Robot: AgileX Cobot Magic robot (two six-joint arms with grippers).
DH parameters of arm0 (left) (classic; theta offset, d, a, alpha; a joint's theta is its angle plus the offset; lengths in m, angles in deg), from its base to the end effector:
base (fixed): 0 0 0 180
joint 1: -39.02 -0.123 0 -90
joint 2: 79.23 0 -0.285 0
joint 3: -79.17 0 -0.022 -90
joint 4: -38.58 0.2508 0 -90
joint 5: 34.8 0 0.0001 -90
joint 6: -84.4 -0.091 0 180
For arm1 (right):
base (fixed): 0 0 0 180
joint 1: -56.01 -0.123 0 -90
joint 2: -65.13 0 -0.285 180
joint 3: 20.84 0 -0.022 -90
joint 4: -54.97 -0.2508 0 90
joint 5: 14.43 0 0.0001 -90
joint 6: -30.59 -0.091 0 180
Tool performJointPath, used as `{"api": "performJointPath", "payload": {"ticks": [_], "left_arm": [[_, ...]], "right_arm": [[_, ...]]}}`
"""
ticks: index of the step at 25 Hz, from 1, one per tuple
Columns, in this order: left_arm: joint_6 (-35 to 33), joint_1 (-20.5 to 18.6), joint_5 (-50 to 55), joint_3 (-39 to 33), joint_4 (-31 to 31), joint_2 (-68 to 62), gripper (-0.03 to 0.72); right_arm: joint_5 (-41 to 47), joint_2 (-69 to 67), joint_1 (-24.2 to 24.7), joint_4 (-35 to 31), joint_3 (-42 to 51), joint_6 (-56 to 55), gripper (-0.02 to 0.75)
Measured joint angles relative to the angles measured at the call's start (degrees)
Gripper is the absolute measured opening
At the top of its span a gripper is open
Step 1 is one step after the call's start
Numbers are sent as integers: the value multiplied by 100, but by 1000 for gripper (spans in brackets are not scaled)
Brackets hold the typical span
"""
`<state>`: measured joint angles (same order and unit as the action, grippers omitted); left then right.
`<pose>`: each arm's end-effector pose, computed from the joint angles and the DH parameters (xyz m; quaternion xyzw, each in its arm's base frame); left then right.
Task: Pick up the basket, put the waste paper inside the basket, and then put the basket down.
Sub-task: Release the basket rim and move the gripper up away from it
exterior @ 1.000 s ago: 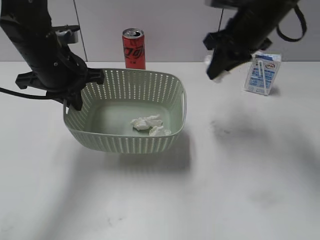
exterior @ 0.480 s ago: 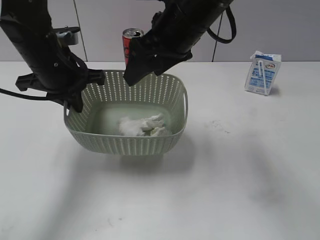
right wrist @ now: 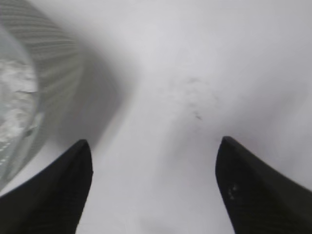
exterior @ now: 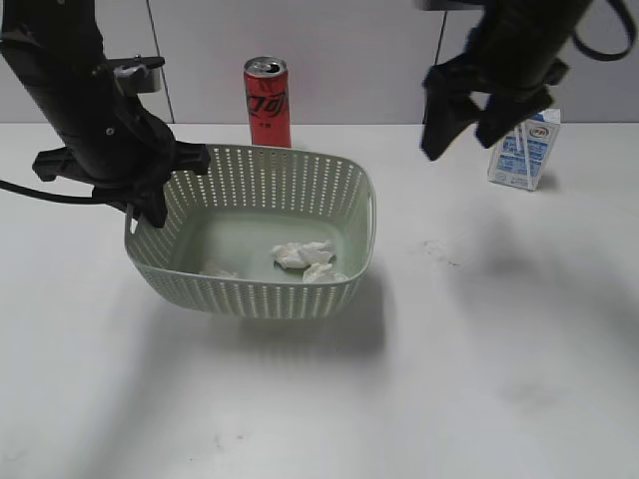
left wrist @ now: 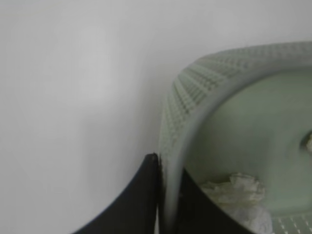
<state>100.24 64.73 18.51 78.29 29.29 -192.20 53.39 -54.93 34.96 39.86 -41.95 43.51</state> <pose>0.3283 -0.1711 0.2162 0.0445 0.9903 -0.1049 0.0794 0.3795 0.1696 0.2667 -0.2539 0.9521 0.1344 0.1049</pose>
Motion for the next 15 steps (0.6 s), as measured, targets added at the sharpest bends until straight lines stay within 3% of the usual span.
{"api": "performJointPath", "payload": {"ticks": [7,11,15], "left_arm": [[-49,0,-297,0,-197,0,1],[-49,0,-705,59,-623,-98,1],[-49,0,-466,592,-789,-694,1]], "right_arm": [[134,550,1301,276,768,-383,524],[158,1429,1430,614,1772,-464,520],[163,2722,1430,571,2985,-508,520]]}}
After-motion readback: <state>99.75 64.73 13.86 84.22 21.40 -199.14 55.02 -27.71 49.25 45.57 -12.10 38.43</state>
